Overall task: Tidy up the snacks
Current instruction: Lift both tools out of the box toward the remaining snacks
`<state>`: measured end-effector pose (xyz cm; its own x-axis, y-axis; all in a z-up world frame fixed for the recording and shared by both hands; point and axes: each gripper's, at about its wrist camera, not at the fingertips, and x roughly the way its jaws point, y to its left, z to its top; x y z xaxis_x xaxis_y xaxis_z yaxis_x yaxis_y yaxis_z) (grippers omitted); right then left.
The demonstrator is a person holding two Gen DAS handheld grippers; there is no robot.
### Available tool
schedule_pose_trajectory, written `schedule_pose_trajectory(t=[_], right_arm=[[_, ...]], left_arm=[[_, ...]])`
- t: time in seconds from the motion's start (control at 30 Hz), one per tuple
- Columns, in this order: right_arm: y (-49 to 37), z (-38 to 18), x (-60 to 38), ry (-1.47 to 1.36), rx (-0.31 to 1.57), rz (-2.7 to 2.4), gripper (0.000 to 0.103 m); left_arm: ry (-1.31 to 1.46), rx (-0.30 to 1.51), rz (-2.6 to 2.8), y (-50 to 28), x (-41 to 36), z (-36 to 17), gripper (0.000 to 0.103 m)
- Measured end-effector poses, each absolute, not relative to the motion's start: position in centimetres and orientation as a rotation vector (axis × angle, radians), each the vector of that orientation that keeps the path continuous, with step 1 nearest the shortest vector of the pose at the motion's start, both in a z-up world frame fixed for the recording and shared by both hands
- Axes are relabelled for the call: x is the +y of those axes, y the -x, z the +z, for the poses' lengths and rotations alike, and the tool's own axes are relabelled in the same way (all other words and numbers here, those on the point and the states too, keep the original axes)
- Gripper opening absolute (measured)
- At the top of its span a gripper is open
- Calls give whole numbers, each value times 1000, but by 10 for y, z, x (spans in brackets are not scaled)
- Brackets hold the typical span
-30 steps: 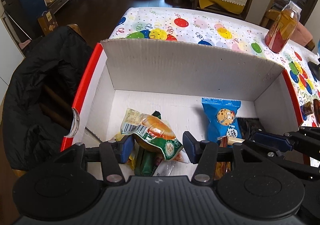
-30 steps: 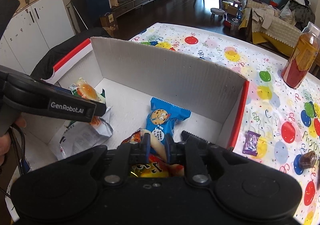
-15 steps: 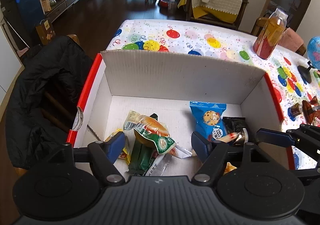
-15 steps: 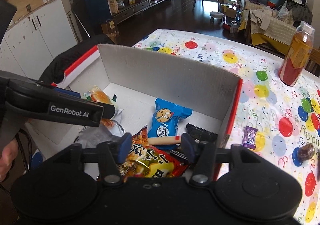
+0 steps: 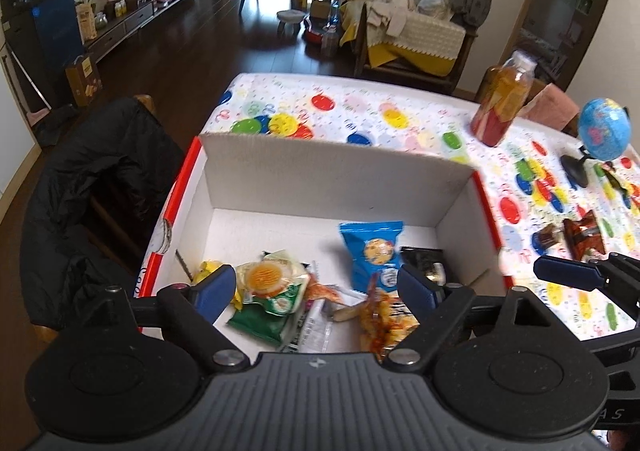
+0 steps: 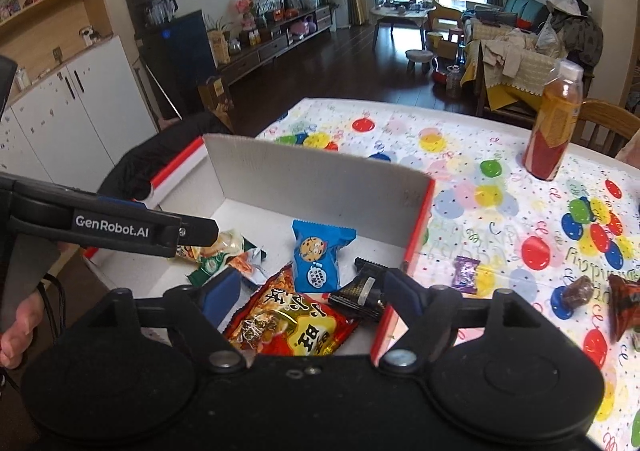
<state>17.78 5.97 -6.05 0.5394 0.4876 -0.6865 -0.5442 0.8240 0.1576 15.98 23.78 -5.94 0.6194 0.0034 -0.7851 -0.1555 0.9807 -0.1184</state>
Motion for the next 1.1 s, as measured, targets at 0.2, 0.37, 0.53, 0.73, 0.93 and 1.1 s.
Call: schedule_pose_trajectory(t=[0.2, 0.37, 0.53, 0.73, 0.93, 1.1], right_arm=[[-167, -47, 40, 43, 760, 604, 95], [-161, -39, 16, 11, 741, 579, 102], [-155, -35, -14, -14, 718, 535, 103], [-152, -33, -55, -41, 694, 472, 103], [-152, -39, -101, -41, 683, 408, 102], [-160, -45, -135, -61, 693, 337, 100]], left_arm=[[186, 861, 39, -150, 219, -44, 98], [177, 833, 4, -148, 198, -35, 98], [178, 816, -33, -150, 176, -30, 99], [161, 813, -85, -155, 139, -29, 99], [130, 815, -132, -165, 97, -35, 99], [116, 826, -144, -176, 66, -42, 99]])
